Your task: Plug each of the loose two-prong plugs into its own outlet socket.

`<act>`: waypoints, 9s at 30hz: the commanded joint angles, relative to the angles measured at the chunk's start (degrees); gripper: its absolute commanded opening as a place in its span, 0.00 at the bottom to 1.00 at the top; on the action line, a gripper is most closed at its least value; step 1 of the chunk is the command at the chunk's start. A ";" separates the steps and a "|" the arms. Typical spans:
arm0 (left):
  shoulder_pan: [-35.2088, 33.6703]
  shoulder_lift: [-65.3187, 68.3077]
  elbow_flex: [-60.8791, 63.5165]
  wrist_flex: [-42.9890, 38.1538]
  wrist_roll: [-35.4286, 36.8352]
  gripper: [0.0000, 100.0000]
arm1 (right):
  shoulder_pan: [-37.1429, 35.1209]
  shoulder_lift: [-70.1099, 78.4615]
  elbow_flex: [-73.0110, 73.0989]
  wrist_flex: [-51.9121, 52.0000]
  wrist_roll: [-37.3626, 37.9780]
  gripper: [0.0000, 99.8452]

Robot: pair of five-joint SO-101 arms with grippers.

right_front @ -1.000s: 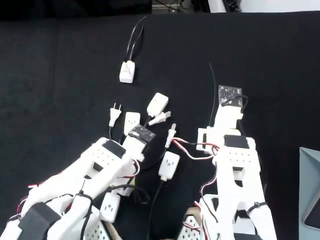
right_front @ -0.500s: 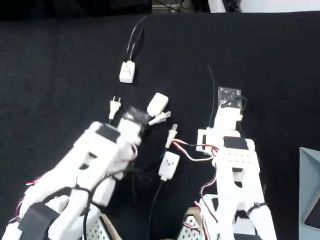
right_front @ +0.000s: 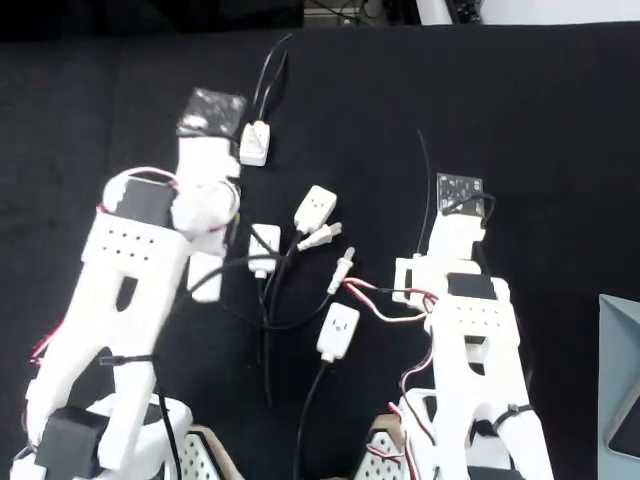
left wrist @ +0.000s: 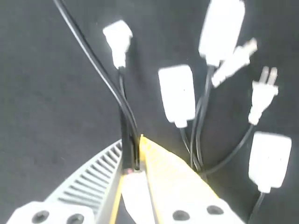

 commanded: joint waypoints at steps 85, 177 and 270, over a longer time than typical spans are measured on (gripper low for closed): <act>1.01 -0.35 30.20 -13.01 -0.70 0.27 | 0.62 -1.27 0.31 -1.05 0.09 0.01; -19.47 -80.09 61.49 -26.29 6.51 0.24 | -42.64 -9.89 -16.31 5.45 -0.26 0.01; -40.13 -80.18 61.49 -16.79 16.79 0.24 | -53.71 41.10 -23.96 -32.53 2.55 0.01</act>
